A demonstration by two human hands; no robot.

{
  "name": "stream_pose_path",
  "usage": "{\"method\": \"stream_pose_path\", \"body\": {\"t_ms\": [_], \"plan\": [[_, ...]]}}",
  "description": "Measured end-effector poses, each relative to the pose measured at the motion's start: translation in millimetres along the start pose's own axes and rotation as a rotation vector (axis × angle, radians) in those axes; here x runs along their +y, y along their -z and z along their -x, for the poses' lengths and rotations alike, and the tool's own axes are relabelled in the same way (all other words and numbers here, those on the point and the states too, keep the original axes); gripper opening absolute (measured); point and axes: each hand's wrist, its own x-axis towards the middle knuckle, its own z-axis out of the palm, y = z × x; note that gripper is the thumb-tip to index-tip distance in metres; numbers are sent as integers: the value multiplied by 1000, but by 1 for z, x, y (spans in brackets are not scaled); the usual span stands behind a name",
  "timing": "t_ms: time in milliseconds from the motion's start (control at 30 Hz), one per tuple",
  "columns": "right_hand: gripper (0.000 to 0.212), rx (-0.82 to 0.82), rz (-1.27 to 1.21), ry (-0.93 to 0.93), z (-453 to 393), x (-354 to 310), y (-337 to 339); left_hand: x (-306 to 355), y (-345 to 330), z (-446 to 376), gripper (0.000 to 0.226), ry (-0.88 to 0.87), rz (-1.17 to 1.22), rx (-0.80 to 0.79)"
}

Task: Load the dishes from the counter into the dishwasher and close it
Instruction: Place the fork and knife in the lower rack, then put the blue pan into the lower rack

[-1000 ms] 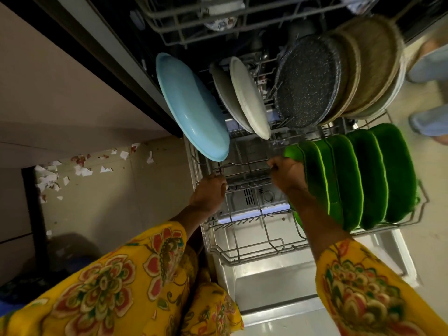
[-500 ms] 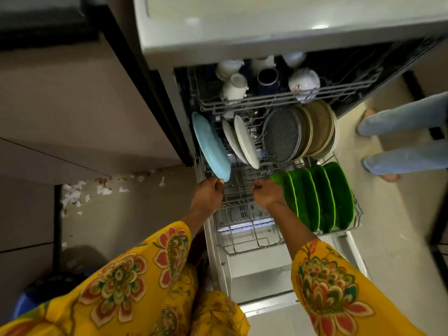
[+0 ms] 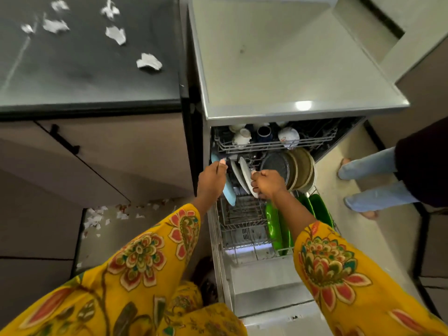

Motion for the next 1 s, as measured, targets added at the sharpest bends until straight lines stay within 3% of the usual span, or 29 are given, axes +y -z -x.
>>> {"method": "stream_pose_path", "body": {"t_ms": [100,233,500,700,1000], "plan": [[34,24,-52,45,25,-29,-5,16,27,8,40,-39,60,58],[47,5,53,180,41,-66,-20,30,64,10,38,-65,142,140],[40,-26,-41,320,66,-170,-53,43,163,-5,46,-110,184,398],[41,-43,-26,434,68,-253,-109,33,249,-37,39,-134,242,545],[45,-88,26,563,66,-365,-215,9,388,-89,45,-106,281,623]]}}
